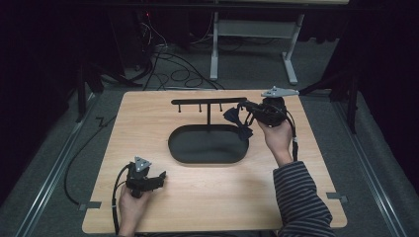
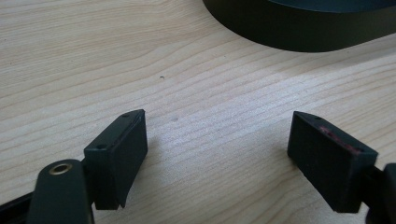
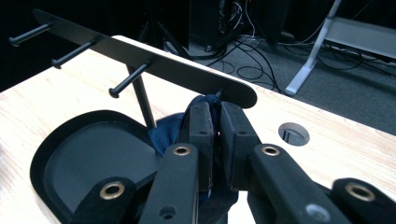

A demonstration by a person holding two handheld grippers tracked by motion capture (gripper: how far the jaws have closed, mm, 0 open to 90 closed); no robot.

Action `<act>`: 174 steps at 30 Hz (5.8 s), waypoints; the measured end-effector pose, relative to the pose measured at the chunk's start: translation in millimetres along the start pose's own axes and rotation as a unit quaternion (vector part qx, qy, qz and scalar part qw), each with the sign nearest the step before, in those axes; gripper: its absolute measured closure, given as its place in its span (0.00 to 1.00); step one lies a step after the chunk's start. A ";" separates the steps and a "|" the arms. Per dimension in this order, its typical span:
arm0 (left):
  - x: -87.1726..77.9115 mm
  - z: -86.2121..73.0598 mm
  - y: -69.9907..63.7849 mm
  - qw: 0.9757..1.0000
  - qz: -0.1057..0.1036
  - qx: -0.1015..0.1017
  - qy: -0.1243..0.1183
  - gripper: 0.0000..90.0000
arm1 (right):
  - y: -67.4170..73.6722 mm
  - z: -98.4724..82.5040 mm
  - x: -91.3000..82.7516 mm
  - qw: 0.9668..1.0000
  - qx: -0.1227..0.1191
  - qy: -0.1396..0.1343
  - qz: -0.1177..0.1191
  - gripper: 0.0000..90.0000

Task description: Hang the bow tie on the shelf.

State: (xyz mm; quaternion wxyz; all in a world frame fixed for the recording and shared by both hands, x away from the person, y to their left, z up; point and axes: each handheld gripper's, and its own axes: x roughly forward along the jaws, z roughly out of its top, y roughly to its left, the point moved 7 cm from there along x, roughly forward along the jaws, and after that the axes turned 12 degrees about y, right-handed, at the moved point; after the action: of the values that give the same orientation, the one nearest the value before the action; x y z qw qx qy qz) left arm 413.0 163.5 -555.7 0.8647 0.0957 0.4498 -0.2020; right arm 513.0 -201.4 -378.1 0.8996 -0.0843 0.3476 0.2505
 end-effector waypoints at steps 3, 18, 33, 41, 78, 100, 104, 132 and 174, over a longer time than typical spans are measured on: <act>0.0 0.0 0.0 1.000 0.000 0.000 0.000 0.23 | -2.4 -0.1 1.4 1.000 0.002 -0.002 0.000 0.96; -0.1 -0.1 0.1 1.000 0.000 0.000 0.001 0.23 | -6.1 -2.0 1.5 1.000 0.009 -0.001 -0.001 0.91; -0.1 -0.1 0.0 1.000 0.000 0.000 0.000 0.23 | -10.7 -5.5 -13.8 1.000 0.022 -0.017 -0.005 0.71; -0.1 -0.2 -0.1 1.000 0.000 0.000 0.000 0.23 | -15.3 -12.7 -24.2 0.999 0.036 -0.027 -0.006 0.61; -0.1 -0.2 -0.1 1.000 0.000 0.000 0.000 0.23 | -23.3 -68.9 -67.7 0.997 0.065 -0.050 -0.006 0.56; -0.2 -0.3 -0.1 1.000 0.000 0.001 0.001 0.23 | -17.7 -88.1 -66.0 0.996 0.074 -0.046 0.005 0.55; -0.3 -0.4 -0.2 1.000 0.000 0.001 0.002 0.23 | -16.0 -93.7 -69.1 0.996 0.078 -0.050 0.007 0.55; -0.2 -0.2 -0.1 1.000 0.001 0.000 0.001 0.23 | -11.5 -126.3 -67.0 0.994 0.098 -0.042 0.021 0.55; -0.5 -0.6 -0.6 1.000 0.001 0.000 0.001 0.23 | 15.3 -162.1 -36.8 0.988 0.128 -0.029 0.078 0.56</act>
State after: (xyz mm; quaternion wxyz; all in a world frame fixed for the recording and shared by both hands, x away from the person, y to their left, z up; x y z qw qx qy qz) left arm 412.1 163.2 -555.7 0.8645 0.0967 0.4504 -0.2009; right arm 387.5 -255.5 -473.8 0.8905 0.0663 0.3559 0.2757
